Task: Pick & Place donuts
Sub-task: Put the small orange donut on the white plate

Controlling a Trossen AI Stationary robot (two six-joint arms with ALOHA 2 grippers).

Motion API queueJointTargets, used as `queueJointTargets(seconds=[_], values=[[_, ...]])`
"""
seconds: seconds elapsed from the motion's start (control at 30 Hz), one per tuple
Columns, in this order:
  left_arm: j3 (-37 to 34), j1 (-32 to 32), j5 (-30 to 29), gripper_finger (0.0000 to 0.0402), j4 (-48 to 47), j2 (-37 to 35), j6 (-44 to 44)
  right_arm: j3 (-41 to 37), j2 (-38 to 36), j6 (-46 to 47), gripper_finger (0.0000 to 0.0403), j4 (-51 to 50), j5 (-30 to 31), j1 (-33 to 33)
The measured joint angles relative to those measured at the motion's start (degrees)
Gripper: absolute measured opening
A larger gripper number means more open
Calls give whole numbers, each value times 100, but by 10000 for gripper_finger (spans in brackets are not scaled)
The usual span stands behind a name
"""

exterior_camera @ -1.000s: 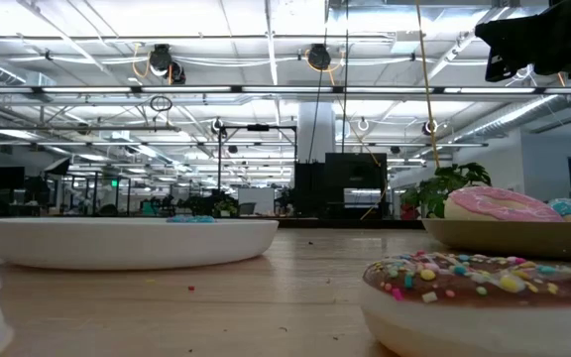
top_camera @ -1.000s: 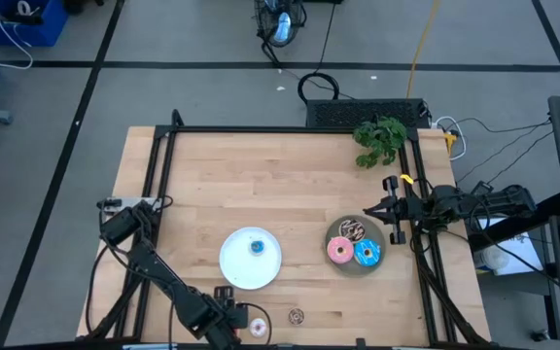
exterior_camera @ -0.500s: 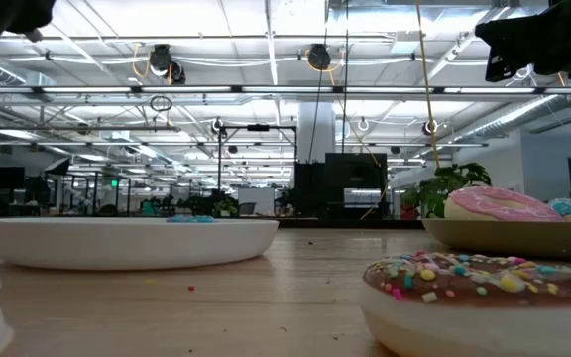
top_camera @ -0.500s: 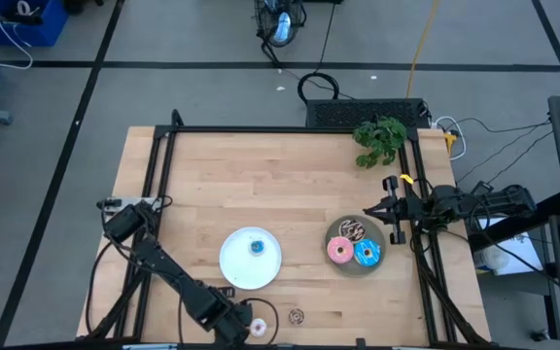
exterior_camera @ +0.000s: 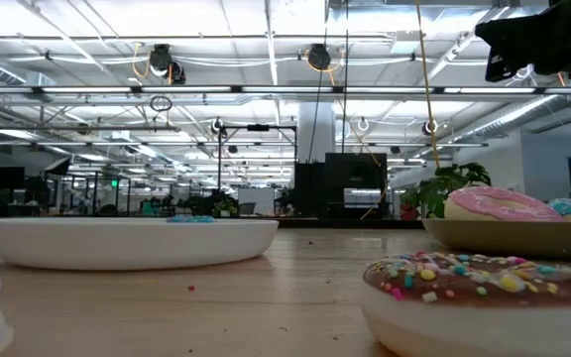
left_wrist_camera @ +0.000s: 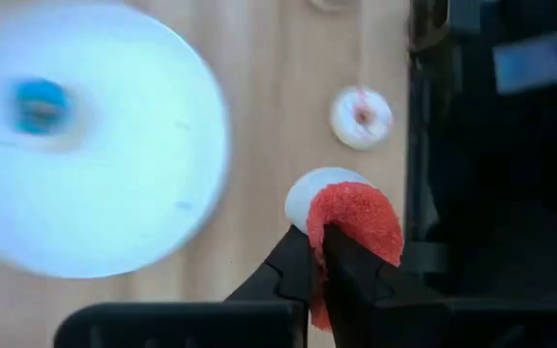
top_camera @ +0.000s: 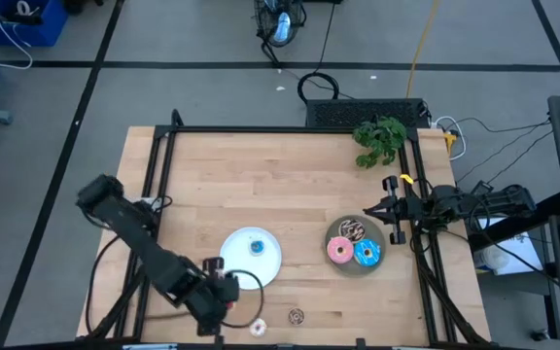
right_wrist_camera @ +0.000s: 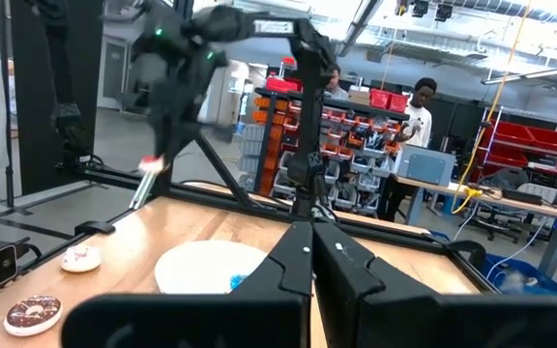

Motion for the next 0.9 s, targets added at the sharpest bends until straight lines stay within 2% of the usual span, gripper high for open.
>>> queueJointTargets(seconds=[0.2, 0.37, 0.53, 0.7, 0.9], values=[[82, 6, -939, 7, -422, -654, -11, 0, 0, 0, 0, 0, 0, 0], [82, 43, -983, 25, -604, -683, -7, 0, 0, 0, 0, 0, 0, 0], [81, 196, -945, 18, -818, -633, 112, 0, 0, 0, 0, 0, 0, 0], [80, 649, -960, 8, -1142, -646, 418, 0, 0, 24, 0, -2, 0, 0], [63, 1438, -1143, 30, -1289, -646, 640, 0, 0, 18, 0, -2, 0, -2]])
